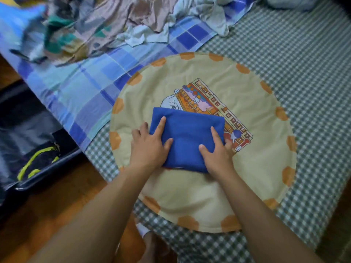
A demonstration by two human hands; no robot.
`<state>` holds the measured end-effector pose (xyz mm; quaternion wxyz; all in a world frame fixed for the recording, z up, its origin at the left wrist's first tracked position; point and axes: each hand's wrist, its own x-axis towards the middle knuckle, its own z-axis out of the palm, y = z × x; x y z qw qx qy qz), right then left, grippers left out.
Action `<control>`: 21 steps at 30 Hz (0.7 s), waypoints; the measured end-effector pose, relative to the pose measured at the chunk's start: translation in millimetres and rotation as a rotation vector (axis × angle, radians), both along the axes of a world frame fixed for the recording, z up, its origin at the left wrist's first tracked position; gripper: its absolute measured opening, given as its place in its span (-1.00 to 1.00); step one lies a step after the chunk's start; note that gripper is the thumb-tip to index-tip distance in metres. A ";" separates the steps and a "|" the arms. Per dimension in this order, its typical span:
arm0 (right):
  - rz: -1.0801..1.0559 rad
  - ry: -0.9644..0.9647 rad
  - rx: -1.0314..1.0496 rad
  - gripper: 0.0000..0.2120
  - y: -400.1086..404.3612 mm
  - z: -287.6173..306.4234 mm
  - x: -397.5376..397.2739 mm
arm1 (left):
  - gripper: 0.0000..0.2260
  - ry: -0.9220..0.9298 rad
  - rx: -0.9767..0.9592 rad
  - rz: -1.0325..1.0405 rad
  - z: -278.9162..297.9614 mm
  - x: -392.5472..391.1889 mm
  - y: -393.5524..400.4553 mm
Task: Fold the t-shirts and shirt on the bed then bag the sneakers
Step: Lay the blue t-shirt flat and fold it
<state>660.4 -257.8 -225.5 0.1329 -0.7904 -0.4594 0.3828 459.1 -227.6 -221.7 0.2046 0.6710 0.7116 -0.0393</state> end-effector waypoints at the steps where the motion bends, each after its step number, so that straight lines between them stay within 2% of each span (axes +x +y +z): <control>1: -0.042 0.093 0.010 -0.36 7.4 2.4 3.6 | -0.33 -0.086 -0.057 0.009 5.5 -2.1 10.3; 3: -0.038 0.182 0.032 -0.38 15.2 7.3 15.7 | -0.29 -0.284 -0.190 0.069 9.5 -8.5 26.7; 6: -0.036 0.317 0.033 -0.45 6.3 18.4 27.2 | -0.26 -0.589 -0.288 0.124 6.1 -18.5 27.4; 8: -0.074 0.355 0.014 -0.46 -7.2 32.8 19.4 | -0.31 -0.848 -0.289 0.156 8.5 -30.5 19.2; 10: -0.098 0.305 0.033 -0.46 -19.4 48.2 -6.9 | -0.40 -0.979 -0.234 0.177 15.6 -58.5 8.6; 13: -0.044 0.241 0.044 -0.46 -20.4 77.2 -84.1 | -0.49 -0.918 -0.150 0.135 28.3 -133.1 -6.9; 16: 0.111 0.242 0.024 -0.36 -1.9 95.5 -180.1 | -0.42 -0.836 -0.119 0.155 46.2 -233.6 -9.1; 21: 0.388 0.310 -0.014 -0.18 36.1 66.9 -317.5 | -0.32 -0.703 -0.142 0.280 58.4 -387.1 -7.0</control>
